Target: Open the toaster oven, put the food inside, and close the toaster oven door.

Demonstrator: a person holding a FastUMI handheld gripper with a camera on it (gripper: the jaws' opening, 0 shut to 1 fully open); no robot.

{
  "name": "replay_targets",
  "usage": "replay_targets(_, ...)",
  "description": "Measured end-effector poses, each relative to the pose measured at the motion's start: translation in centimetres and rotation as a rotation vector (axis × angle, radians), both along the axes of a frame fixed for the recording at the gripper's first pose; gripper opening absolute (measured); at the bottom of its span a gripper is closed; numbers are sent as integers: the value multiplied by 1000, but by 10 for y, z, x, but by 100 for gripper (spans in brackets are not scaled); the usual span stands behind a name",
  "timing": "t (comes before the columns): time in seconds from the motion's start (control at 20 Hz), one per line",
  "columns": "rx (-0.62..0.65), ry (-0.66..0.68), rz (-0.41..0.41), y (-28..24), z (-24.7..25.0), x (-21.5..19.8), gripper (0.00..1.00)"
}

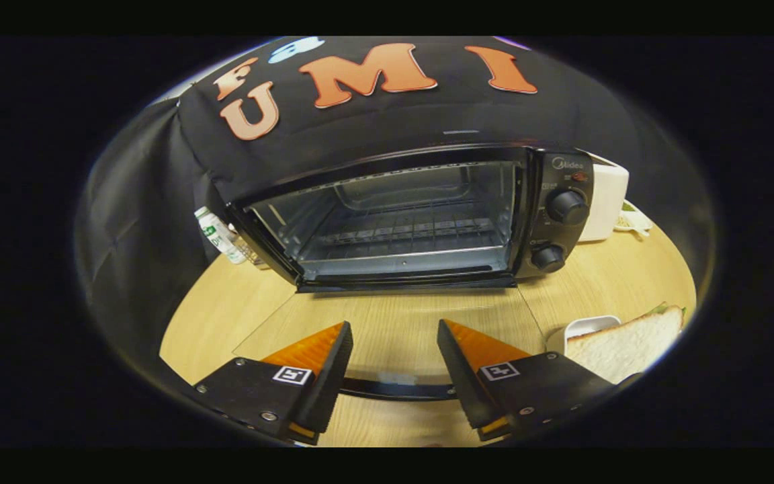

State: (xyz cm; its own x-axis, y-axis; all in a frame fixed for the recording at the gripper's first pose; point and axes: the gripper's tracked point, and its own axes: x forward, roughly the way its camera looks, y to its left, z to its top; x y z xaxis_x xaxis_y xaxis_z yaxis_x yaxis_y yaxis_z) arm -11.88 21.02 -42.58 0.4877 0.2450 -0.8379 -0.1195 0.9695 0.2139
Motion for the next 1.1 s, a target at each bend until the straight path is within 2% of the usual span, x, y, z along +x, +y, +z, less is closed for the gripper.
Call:
replay_targets(0.15,-30,51,17,7,-23,-4,76)
replay_targets(0.3,-14,32,12,8,-18,6,76)
replay_targets(0.4,9,72,-5,-3,-15,3,74)
replay_targets(0.5,39,30,-12,-12,5,8,77)
replay_targets(0.65,26,-48,47,-30,56,5,86)
replay_targets(0.85,-29,-112,60,-82,102,16,97)
replay_targets(1.1,-99,-155,-2,-174,134,30,98)
